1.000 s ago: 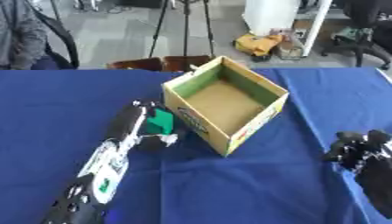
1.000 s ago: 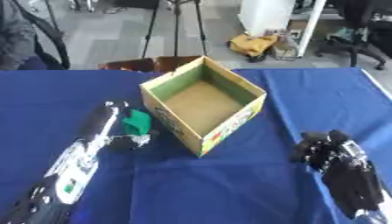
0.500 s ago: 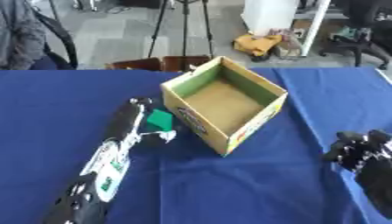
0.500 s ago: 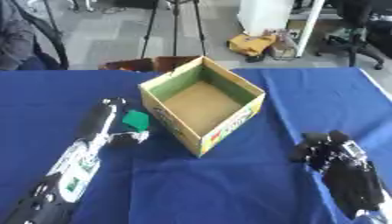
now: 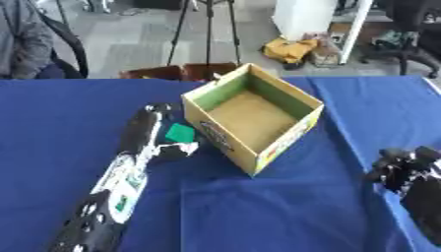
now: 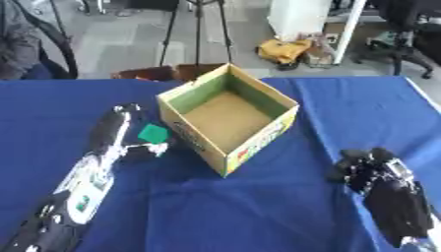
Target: Pick up objects on the table and place them in the box.
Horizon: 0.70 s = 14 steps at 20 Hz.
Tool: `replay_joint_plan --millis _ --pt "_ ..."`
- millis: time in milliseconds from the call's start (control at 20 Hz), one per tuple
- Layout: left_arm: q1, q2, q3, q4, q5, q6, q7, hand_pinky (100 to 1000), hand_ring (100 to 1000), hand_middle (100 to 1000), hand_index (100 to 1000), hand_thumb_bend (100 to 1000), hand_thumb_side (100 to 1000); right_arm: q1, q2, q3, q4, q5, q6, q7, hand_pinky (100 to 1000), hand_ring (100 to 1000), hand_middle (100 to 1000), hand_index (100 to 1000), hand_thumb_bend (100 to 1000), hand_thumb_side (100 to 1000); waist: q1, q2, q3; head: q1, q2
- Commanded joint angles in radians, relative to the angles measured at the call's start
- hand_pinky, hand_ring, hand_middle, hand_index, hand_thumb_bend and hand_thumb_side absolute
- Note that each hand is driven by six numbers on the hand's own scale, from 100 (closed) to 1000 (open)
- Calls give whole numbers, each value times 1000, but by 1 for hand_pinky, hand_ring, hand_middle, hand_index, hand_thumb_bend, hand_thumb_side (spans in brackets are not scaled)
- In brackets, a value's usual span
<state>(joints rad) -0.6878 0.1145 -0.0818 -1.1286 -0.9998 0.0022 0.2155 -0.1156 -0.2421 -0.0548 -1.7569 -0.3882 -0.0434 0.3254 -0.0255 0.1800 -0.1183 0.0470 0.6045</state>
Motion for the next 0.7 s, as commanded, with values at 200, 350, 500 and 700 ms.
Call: replay_joint_plan --millis 200,350,500,700 --pt "-27 22 18 17 -20 5 23 620 794 542 756 659 452 -14 -11 -2 -11 -1 -2 4 646 583 570 744 100 889 1 -13 -8 3 -14" --pt "-31 28 23 37 -21 4 27 620 793 542 756 654 462 -16 -10 -1 -11 0 -2 5 646 583 570 744 100 890 2 -9 -11 5 -16" --pt "-35 33 27 54 -28 4 33 619 791 541 757 651 469 -18 -9 -2 -11 1 -2 5 646 583 570 744 100 890 3 -5 -16 5 -19" --pt "-37 37 31 71 -37 5 42 618 789 540 757 646 477 -20 -7 -2 -12 2 -2 5 646 583 569 744 100 892 4 0 -19 5 -23"
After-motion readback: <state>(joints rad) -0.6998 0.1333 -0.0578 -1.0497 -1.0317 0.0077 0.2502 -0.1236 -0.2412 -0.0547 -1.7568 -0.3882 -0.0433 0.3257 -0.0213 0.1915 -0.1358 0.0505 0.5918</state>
